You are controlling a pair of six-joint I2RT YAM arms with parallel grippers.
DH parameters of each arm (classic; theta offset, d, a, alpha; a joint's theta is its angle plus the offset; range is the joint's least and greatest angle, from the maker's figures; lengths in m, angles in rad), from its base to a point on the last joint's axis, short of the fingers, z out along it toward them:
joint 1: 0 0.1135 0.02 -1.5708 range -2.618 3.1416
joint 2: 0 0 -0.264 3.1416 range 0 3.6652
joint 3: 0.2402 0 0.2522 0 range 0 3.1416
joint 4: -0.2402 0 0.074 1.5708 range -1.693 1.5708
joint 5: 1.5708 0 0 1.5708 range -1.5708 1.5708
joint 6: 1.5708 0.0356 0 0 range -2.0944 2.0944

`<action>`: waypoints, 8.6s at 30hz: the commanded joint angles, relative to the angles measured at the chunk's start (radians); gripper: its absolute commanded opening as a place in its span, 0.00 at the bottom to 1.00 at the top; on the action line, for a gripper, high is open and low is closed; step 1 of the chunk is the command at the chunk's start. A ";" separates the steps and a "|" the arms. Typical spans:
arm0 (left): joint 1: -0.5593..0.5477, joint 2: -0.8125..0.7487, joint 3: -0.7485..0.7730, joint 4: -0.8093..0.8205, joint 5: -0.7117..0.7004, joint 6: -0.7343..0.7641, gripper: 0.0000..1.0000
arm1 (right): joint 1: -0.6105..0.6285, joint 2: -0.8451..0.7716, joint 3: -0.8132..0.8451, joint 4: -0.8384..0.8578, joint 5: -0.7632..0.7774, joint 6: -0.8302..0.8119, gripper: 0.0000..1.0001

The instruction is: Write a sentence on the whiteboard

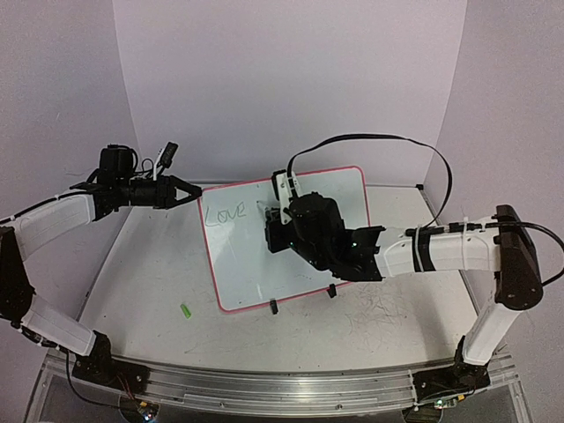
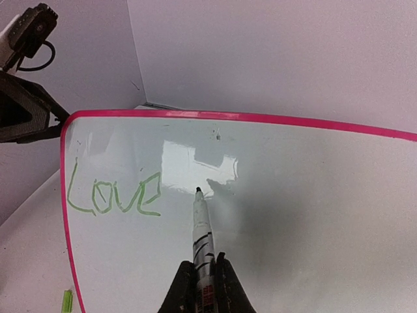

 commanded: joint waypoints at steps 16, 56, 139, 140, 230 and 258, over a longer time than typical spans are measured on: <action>-0.001 0.049 -0.009 0.084 0.077 -0.043 0.31 | -0.013 0.036 0.054 0.036 0.028 0.023 0.00; -0.012 0.044 -0.013 0.085 0.081 -0.025 0.13 | -0.005 0.055 0.036 -0.039 -0.007 0.077 0.00; -0.011 0.038 -0.019 0.086 0.085 -0.022 0.13 | -0.030 0.001 -0.029 -0.031 -0.022 0.123 0.00; -0.012 0.037 -0.019 0.086 0.086 -0.022 0.13 | -0.029 -0.001 -0.033 -0.034 -0.025 0.127 0.00; -0.012 0.031 -0.025 0.087 0.088 -0.020 0.13 | -0.050 -0.052 -0.007 -0.040 0.018 0.136 0.00; -0.012 0.033 -0.022 0.087 0.092 -0.020 0.12 | -0.063 -0.060 -0.095 -0.060 -0.009 0.193 0.00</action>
